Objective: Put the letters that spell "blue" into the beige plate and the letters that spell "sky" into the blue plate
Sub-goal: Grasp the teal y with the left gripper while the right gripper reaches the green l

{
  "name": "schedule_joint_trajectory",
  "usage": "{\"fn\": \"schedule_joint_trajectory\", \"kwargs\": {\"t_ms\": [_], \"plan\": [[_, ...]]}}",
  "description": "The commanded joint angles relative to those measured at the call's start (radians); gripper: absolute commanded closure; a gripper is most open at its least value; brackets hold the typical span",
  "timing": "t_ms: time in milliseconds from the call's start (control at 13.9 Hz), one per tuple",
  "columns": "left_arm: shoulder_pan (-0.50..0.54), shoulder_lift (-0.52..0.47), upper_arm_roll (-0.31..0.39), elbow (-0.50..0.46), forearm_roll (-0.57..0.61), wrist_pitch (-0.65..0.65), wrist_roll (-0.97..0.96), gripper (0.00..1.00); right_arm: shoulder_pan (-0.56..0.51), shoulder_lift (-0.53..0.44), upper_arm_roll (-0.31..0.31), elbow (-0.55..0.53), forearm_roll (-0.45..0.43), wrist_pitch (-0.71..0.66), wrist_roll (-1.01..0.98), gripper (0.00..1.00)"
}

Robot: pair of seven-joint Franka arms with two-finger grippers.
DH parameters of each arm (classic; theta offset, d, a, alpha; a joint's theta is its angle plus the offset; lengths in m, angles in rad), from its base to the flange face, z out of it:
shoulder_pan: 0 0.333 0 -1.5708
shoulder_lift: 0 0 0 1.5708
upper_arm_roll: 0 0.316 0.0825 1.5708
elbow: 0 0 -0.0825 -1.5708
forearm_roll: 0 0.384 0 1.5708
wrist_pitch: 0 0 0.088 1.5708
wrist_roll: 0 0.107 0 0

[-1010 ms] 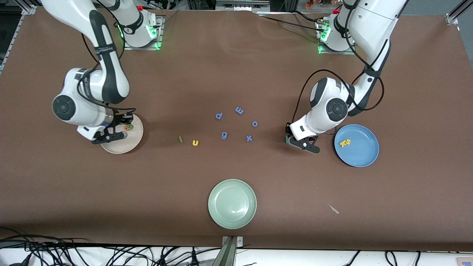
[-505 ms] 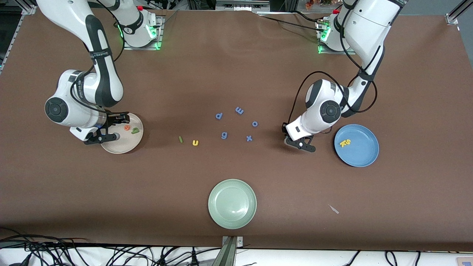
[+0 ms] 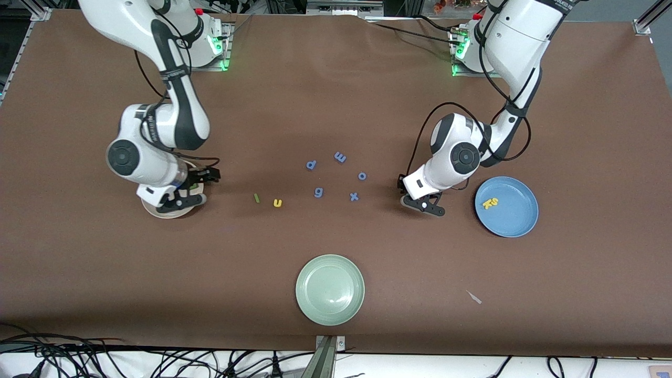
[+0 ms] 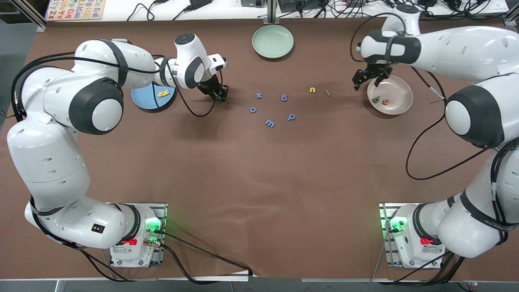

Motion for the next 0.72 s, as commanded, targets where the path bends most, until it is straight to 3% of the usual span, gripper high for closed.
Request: {"fn": "schedule_joint_trajectory", "kwargs": {"t_ms": [0, 216, 433, 649], "plan": [[-0.013, 0.024, 0.003, 0.009, 0.000, 0.023, -0.008, 0.58, 0.013, 0.050, 0.074, 0.021, 0.020, 0.089, 0.101, 0.00], [-0.015, 0.031, 0.003, 0.009, 0.005, 0.029, 0.004, 0.66, 0.051, 0.101, 0.111, 0.037, 0.018, 0.169, 0.204, 0.00], [-0.015, 0.031, 0.003, 0.009, 0.067, 0.029, 0.004, 0.88, 0.079, 0.121, 0.110, 0.050, 0.015, 0.180, 0.217, 0.00], [-0.013, 0.030, 0.003, 0.009, 0.089, 0.029, 0.004, 0.94, 0.079, 0.135, 0.110, 0.051, 0.006, 0.208, 0.197, 0.00]]}}
